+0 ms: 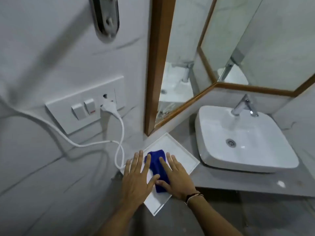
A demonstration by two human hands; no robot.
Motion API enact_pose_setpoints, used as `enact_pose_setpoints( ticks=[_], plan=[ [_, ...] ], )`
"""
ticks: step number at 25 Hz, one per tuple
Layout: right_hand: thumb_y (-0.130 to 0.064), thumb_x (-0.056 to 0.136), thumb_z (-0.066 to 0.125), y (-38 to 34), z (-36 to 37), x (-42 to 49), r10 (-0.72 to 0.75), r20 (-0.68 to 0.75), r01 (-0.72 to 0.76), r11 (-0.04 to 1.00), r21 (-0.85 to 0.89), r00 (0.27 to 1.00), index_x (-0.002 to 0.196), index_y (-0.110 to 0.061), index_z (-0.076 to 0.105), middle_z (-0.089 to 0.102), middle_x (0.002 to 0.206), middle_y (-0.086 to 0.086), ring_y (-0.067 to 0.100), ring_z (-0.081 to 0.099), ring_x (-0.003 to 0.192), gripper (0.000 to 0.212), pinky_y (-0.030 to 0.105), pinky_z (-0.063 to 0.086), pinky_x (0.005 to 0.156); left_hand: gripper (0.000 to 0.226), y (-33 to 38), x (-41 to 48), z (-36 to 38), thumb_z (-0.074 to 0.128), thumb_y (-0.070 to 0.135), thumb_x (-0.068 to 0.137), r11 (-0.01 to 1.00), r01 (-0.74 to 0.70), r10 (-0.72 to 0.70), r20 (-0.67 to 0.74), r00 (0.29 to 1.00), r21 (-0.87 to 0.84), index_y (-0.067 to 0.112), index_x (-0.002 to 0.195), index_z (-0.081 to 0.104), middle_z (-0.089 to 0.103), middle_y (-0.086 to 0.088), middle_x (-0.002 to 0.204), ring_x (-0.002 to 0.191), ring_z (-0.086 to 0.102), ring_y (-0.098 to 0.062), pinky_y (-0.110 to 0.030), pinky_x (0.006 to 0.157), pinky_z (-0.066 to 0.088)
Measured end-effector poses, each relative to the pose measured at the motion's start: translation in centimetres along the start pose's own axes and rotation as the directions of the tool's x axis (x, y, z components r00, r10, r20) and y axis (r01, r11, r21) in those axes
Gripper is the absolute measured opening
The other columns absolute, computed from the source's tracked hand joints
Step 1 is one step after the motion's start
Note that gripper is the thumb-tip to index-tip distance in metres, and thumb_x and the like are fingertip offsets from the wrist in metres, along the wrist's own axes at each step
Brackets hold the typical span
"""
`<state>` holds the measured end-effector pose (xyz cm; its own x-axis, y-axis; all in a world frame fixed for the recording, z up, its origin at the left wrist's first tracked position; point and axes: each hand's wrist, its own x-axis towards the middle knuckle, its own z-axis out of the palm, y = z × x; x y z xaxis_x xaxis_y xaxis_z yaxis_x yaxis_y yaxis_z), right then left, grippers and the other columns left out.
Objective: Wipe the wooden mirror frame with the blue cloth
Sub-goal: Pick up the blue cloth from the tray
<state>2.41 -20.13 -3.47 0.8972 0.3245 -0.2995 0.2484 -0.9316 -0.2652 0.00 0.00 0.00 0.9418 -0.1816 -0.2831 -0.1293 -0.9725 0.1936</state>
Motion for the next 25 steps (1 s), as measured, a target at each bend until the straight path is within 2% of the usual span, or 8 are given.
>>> enact_pose_setpoints(
  ticks=[3, 8, 10, 14, 16, 19, 22, 25],
  plan=[
    [-0.074, 0.111, 0.035, -0.3, 3.9, 3.1, -0.019, 0.037, 0.022, 0.995, -0.096, 0.999, 0.179, -0.032, -0.003, -0.014, 0.188, 0.005, 0.035, -0.007, 0.175, 0.089, 0.049, 0.006, 0.142, 0.112, -0.8, 0.9, 3.6, -0.011, 0.079, 0.103, 0.997, 0.011, -0.015, -0.050, 0.999, -0.072, 0.014, 0.166, 0.056, 0.048, -0.019, 0.173, 0.158, 0.051, -0.040, -0.060, 0.125, 0.046],
    [-0.060, 0.118, 0.031, 0.1, 9.0, 7.0, 0.022, -0.001, -0.022, 0.988, -0.153, 1.000, 0.179, -0.028, -0.007, -0.014, 0.188, 0.006, 0.039, -0.011, 0.174, 0.079, 0.054, 0.003, 0.142, 0.104, -2.4, 3.3, 7.7, 0.002, 0.073, 0.110, 0.999, 0.045, -0.046, -0.082, 0.996, -0.013, 0.010, 0.142, 0.079, 0.073, -0.019, 0.148, 0.132, 0.075, -0.041, -0.060, 0.101, 0.063],
    [-0.049, 0.116, 0.052, -0.3, 9.5, 7.1, 0.024, -0.159, -0.050, 0.986, -0.158, 0.987, 0.178, -0.022, 0.019, 0.012, 0.187, 0.010, 0.043, 0.014, 0.173, 0.076, 0.057, 0.021, 0.139, 0.105, -3.1, 3.8, 8.5, 0.001, 0.072, 0.111, 0.999, 0.038, -0.036, -0.121, 0.992, 0.014, 0.009, 0.139, 0.081, 0.075, -0.020, 0.145, 0.129, 0.076, -0.041, -0.061, 0.098, 0.066],
    [-0.023, 0.063, 0.111, -0.2, 9.6, 6.6, 0.052, -0.157, -0.081, 0.979, -0.185, 0.986, 0.143, -0.011, 0.076, 0.073, 0.149, 0.016, 0.039, 0.075, 0.133, 0.088, 0.048, 0.068, 0.102, 0.109, -3.3, 3.3, 7.5, -0.010, 0.071, 0.107, 0.993, 0.061, -0.047, -0.138, 0.989, 0.098, 0.011, 0.158, 0.065, 0.059, -0.018, 0.165, 0.150, 0.061, -0.039, -0.057, 0.118, 0.054],
    [-0.021, 0.059, 0.112, 0.0, 8.4, 5.9, 0.034, -0.196, -0.067, 0.984, -0.163, 0.980, 0.145, -0.010, 0.074, 0.071, 0.151, 0.017, 0.038, 0.075, 0.134, 0.094, 0.046, 0.068, 0.102, 0.105, -3.2, 3.1, 6.6, -0.008, 0.072, 0.107, 0.989, 0.068, -0.041, -0.196, 0.980, 0.132, 0.013, 0.167, 0.055, 0.047, -0.017, 0.174, 0.159, 0.050, -0.037, -0.056, 0.127, 0.045],
    [-0.015, 0.097, 0.086, -0.8, 5.7, 3.8, 0.066, -0.276, -0.093, 0.992, -0.085, 0.959, 0.173, -0.014, 0.036, 0.032, 0.182, 0.015, 0.039, 0.039, 0.166, 0.091, 0.049, 0.043, 0.130, 0.102, -2.2, 3.4, 4.6, -0.002, 0.078, 0.099, 0.989, 0.048, -0.036, -0.086, 0.996, 0.138, 0.020, 0.181, 0.010, 0.000, -0.011, 0.188, 0.175, 0.006, -0.034, -0.053, 0.140, 0.009],
    [0.004, 0.058, 0.107, -1.8, 0.2, 1.0, 0.137, -0.382, -0.166, 0.985, -0.043, 0.914, 0.154, -0.005, 0.065, 0.064, 0.159, 0.021, 0.044, 0.068, 0.142, 0.105, 0.054, 0.066, 0.103, 0.102, 0.3, 3.3, 0.5, -0.014, 0.077, 0.097, 0.993, 0.013, 0.007, -0.164, 0.986, 0.117, 0.021, 0.181, -0.004, -0.015, -0.007, 0.187, 0.175, -0.008, -0.030, -0.047, 0.139, -0.007],
    [0.023, 0.048, 0.096, -2.2, -7.2, -1.9, 0.081, -0.564, -0.120, 0.992, -0.031, 0.822, 0.150, 0.000, 0.068, 0.066, 0.157, 0.022, 0.047, 0.069, 0.139, 0.109, 0.054, 0.069, 0.098, 0.088, 3.5, 2.1, -6.3, 0.002, 0.068, 0.108, 0.993, -0.067, 0.093, -0.294, 0.951, 0.095, 0.019, 0.181, -0.001, -0.015, -0.005, 0.186, 0.176, -0.004, -0.028, -0.044, 0.139, -0.004]
  ],
)
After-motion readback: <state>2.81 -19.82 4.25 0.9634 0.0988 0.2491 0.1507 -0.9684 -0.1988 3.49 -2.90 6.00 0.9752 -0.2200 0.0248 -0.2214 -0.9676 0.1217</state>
